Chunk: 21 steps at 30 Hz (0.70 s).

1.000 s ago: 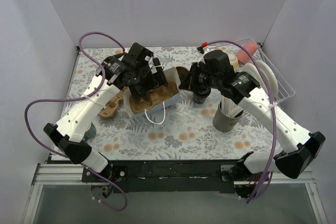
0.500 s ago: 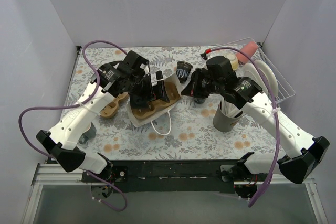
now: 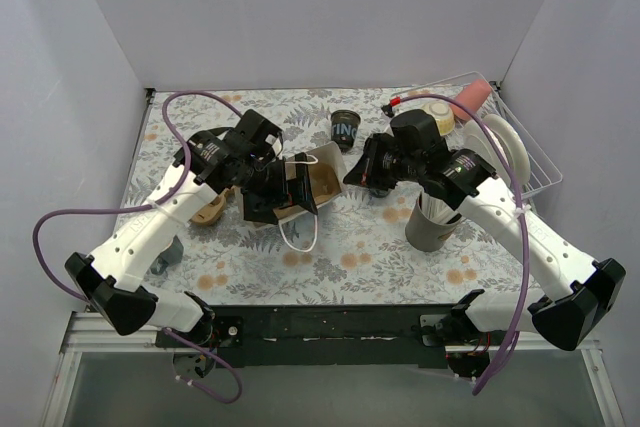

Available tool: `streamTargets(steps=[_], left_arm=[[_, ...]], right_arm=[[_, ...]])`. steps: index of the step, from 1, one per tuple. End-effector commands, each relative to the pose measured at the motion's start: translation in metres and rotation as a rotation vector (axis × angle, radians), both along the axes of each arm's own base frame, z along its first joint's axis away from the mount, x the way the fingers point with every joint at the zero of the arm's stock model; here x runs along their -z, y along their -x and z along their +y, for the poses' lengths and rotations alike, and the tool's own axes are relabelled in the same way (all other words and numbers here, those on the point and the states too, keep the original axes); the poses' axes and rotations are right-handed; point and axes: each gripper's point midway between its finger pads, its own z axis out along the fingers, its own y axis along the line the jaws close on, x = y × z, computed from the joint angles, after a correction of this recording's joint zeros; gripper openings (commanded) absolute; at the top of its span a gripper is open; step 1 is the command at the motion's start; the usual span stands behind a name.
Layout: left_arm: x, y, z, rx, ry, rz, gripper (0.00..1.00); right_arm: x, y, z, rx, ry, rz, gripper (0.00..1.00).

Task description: Pack the takeout coffee

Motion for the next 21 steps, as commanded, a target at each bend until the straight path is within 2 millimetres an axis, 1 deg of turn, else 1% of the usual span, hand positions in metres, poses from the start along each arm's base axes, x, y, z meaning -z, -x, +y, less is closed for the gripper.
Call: streamTargets(steps=[1, 3, 5, 6, 7, 9, 10, 12, 13, 14, 15, 18, 21], left_arm=[[0.006, 0.011, 0.007, 0.029, -0.027, 0.032, 0.98], [0.006, 0.012, 0.005, 0.053, -0.018, 0.034, 0.98], [0.004, 0.014, 0.003, 0.074, -0.012, 0.04, 0.92], [0.005, 0.015, 0.001, 0.095, -0.01, 0.053, 0.88], [0.004, 0.016, 0.0, 0.102, -0.002, 0.054, 0.76], [0.001, 0.015, -0.002, 0.102, 0.007, 0.048, 0.75], [-0.002, 0.016, -0.003, 0.105, 0.017, 0.049, 0.75], [-0.004, 0.017, -0.004, 0.105, 0.025, 0.053, 0.65], [-0.004, 0.018, -0.004, 0.104, 0.03, 0.058, 0.64], [-0.005, 0.019, -0.005, 0.108, 0.036, 0.059, 0.57], [-0.005, 0.02, -0.005, 0.111, 0.037, 0.063, 0.54], [-0.006, 0.026, -0.004, 0.119, 0.054, 0.077, 0.54], [-0.009, 0.032, -0.003, 0.117, 0.072, 0.086, 0.58]], right_arm=[[-0.023, -0.003, 0.007, 0.002, -0.068, -0.049, 0.01], [-0.022, -0.004, 0.006, 0.005, -0.064, -0.05, 0.01], [-0.022, -0.005, 0.007, 0.006, -0.066, -0.045, 0.01], [-0.024, -0.005, 0.008, 0.007, -0.068, -0.049, 0.01], [-0.025, -0.006, 0.008, 0.009, -0.069, -0.05, 0.01], [-0.027, -0.008, 0.01, 0.01, -0.071, -0.052, 0.01], [-0.031, -0.009, 0.01, 0.011, -0.075, -0.056, 0.01], [-0.031, -0.012, 0.012, 0.01, -0.071, -0.052, 0.01], [-0.032, -0.012, 0.013, 0.01, -0.072, -0.054, 0.01], [-0.033, -0.012, 0.013, 0.011, -0.075, -0.052, 0.01], [-0.032, -0.012, 0.013, 0.014, -0.073, -0.047, 0.01], [-0.032, -0.014, 0.013, 0.021, -0.071, -0.05, 0.01], [-0.035, -0.015, 0.013, 0.023, -0.075, -0.055, 0.01]])
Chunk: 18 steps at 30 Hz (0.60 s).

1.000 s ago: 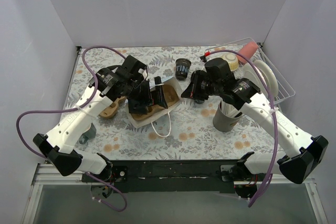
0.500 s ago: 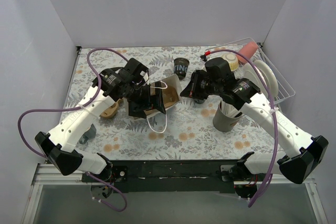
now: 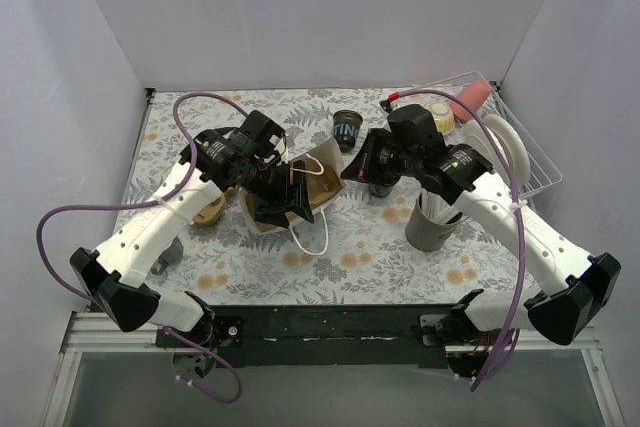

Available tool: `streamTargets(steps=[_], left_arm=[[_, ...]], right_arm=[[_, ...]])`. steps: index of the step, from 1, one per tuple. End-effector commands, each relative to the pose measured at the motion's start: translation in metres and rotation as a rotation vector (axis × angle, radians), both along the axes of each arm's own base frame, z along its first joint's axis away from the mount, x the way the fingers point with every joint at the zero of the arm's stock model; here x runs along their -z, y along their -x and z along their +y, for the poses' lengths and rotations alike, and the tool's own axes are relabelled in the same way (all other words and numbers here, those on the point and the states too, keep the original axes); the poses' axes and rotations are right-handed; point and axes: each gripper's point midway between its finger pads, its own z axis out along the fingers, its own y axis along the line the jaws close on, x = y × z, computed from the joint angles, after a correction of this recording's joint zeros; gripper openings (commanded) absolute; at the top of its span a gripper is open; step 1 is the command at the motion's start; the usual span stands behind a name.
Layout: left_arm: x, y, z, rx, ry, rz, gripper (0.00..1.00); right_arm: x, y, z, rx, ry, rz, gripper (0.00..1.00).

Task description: Pack the takeout coffee

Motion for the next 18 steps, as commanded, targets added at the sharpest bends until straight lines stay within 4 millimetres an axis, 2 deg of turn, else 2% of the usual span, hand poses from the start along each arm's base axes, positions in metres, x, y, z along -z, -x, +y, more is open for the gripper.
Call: streamTargets(steps=[1, 8, 11, 15, 16, 18], left_arm=[[-0.012, 0.023, 0.004, 0.028, 0.047, 0.048, 0.59], [-0.014, 0.035, 0.004, 0.064, 0.081, 0.071, 0.72], [-0.016, 0.036, 0.004, 0.062, 0.088, 0.071, 0.74], [-0.016, 0.035, 0.002, 0.076, 0.089, 0.07, 0.75], [-0.017, 0.034, 0.0, 0.089, 0.096, 0.073, 0.75], [-0.023, 0.033, -0.002, 0.096, 0.11, 0.061, 0.75]], right_arm=[[-0.03, -0.008, 0.007, 0.009, -0.061, -0.059, 0.01], [-0.034, -0.011, 0.004, 0.03, -0.054, -0.056, 0.01], [-0.036, -0.009, 0.003, 0.031, -0.06, -0.055, 0.01], [-0.033, 0.001, -0.001, 0.026, -0.061, -0.015, 0.01], [-0.026, 0.006, -0.002, 0.02, -0.053, 0.009, 0.01], [-0.025, 0.016, -0.004, 0.018, -0.078, 0.046, 0.01]])
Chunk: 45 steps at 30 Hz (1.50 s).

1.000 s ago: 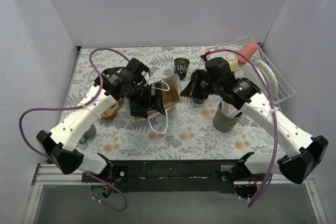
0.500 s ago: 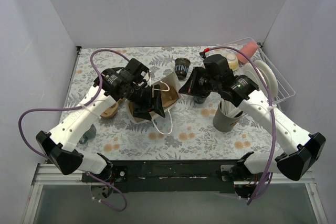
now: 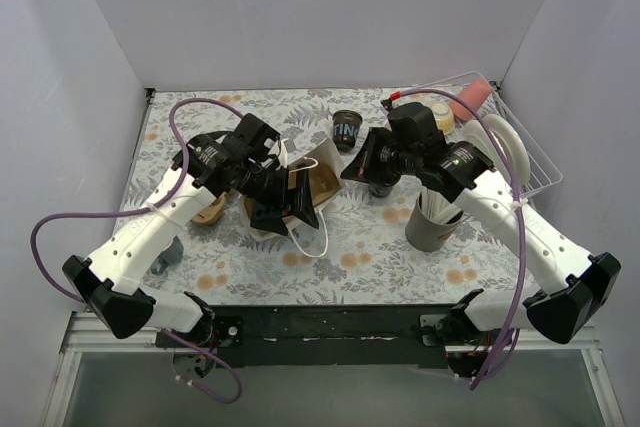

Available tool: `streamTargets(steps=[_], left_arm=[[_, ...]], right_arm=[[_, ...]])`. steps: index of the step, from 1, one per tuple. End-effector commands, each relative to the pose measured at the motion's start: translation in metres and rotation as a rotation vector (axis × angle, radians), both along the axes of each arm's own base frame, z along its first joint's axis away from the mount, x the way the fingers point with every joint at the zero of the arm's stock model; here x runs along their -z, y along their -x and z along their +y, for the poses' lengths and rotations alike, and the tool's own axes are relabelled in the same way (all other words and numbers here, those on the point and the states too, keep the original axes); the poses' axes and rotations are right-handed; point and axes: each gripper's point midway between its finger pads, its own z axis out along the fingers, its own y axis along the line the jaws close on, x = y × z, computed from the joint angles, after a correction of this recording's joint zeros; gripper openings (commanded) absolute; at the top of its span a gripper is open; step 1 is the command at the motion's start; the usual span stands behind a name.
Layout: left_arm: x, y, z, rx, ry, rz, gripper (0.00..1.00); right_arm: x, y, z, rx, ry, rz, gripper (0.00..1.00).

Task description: Pack the takeout coffee

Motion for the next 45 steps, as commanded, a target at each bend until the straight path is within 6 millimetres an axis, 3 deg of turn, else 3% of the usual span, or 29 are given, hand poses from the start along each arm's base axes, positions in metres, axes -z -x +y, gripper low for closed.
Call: streamTargets(steps=[1, 6, 12, 16, 19, 23, 26, 27, 31, 33, 37, 45], left_arm=[[-0.013, 0.013, 0.0, 0.049, 0.033, 0.02, 0.75], [-0.014, 0.011, -0.003, 0.061, 0.039, 0.023, 0.75], [0.0, 0.011, -0.003, 0.085, 0.013, 0.049, 0.76], [0.001, 0.005, -0.007, 0.095, 0.003, 0.043, 0.76], [-0.002, -0.003, -0.013, 0.098, 0.007, 0.033, 0.75], [-0.006, -0.009, -0.018, 0.102, 0.014, 0.02, 0.75], [-0.005, -0.009, -0.018, 0.108, 0.015, 0.022, 0.75], [-0.004, -0.008, -0.017, 0.108, 0.012, 0.026, 0.75], [-0.002, -0.01, -0.018, 0.108, 0.008, 0.029, 0.75], [0.0, -0.01, -0.019, 0.106, 0.002, 0.036, 0.75], [0.001, -0.013, -0.02, 0.11, -0.001, 0.034, 0.75], [0.002, -0.017, -0.024, 0.113, -0.004, 0.038, 0.75]], right_arm=[[-0.02, 0.019, -0.007, 0.01, -0.076, 0.033, 0.01], [-0.027, 0.037, -0.015, 0.019, -0.125, 0.065, 0.01], [-0.041, 0.036, -0.016, -0.01, -0.141, -0.017, 0.23], [-0.057, 0.027, -0.022, -0.077, -0.075, -0.2, 0.34], [-0.083, 0.022, -0.023, -0.152, -0.055, -0.392, 0.37], [-0.101, 0.017, -0.021, -0.271, 0.005, -0.606, 0.38], [-0.111, 0.016, -0.021, -0.365, 0.055, -0.801, 0.32], [-0.123, 0.015, -0.018, -0.383, 0.037, -0.893, 0.31], [-0.129, 0.03, -0.012, -0.538, 0.04, -1.127, 0.28], [-0.129, 0.039, -0.008, -0.594, 0.011, -1.162, 0.31], [-0.127, 0.059, 0.005, -0.701, -0.099, -1.147, 0.39], [-0.118, 0.069, 0.01, -0.707, -0.134, -1.114, 0.49]])
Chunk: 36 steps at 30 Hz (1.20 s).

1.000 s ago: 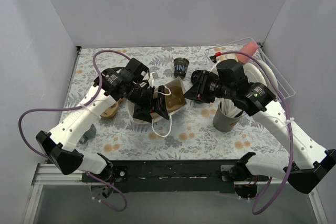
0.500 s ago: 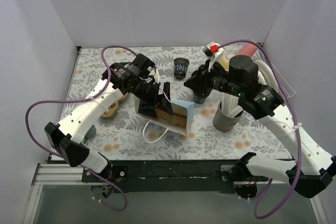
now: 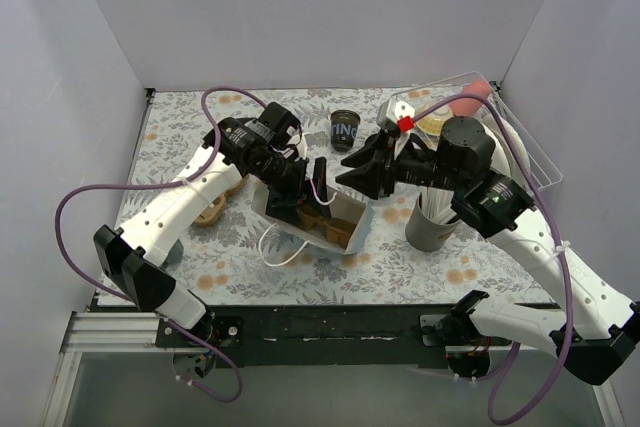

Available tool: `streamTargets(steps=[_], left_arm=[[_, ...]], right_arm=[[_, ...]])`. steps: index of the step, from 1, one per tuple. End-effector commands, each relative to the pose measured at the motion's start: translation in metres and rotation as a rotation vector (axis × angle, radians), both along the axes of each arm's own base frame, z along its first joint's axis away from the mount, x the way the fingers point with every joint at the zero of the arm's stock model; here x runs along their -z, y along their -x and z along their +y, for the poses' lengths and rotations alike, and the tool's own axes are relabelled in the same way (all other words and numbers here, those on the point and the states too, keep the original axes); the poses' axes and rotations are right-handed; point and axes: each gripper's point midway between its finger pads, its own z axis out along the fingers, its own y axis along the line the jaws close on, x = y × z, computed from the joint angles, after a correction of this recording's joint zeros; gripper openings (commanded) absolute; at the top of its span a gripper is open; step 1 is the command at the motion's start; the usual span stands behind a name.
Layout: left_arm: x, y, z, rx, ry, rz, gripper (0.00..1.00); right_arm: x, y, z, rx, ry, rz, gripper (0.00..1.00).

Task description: Pack the takeout coffee

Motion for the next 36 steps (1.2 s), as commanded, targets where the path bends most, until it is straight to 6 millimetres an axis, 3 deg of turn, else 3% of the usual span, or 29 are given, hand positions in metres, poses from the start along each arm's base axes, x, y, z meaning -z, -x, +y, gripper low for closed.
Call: streamTargets(steps=[1, 7, 13, 18, 25, 28, 32, 36], left_arm=[[-0.011, 0.006, 0.0, 0.025, 0.014, 0.007, 0.75], [-0.011, 0.005, -0.002, 0.026, 0.015, 0.013, 0.75], [-0.01, 0.002, -0.004, 0.029, 0.015, 0.016, 0.75], [-0.01, 0.002, -0.004, 0.027, 0.014, 0.018, 0.75], [-0.009, 0.002, -0.004, 0.027, 0.011, 0.02, 0.75], [-0.011, 0.002, -0.004, 0.025, 0.016, 0.018, 0.75], [-0.012, 0.002, -0.004, 0.024, 0.017, 0.012, 0.75], [-0.012, 0.004, -0.002, 0.018, 0.014, 0.011, 0.75]], right_arm=[[-0.016, 0.011, 0.003, -0.038, -0.049, -0.064, 0.5], [-0.011, 0.023, 0.009, -0.112, -0.027, -0.101, 0.54], [0.004, 0.035, 0.017, -0.134, 0.008, -0.094, 0.5], [0.014, 0.026, 0.02, -0.068, 0.037, -0.079, 0.47], [0.011, 0.002, 0.02, 0.056, 0.049, -0.103, 0.42], [0.015, -0.003, 0.02, 0.077, 0.061, -0.095, 0.35], [0.014, 0.0, 0.024, 0.058, 0.049, -0.083, 0.34], [0.015, -0.006, 0.022, 0.1, 0.044, -0.075, 0.02]])
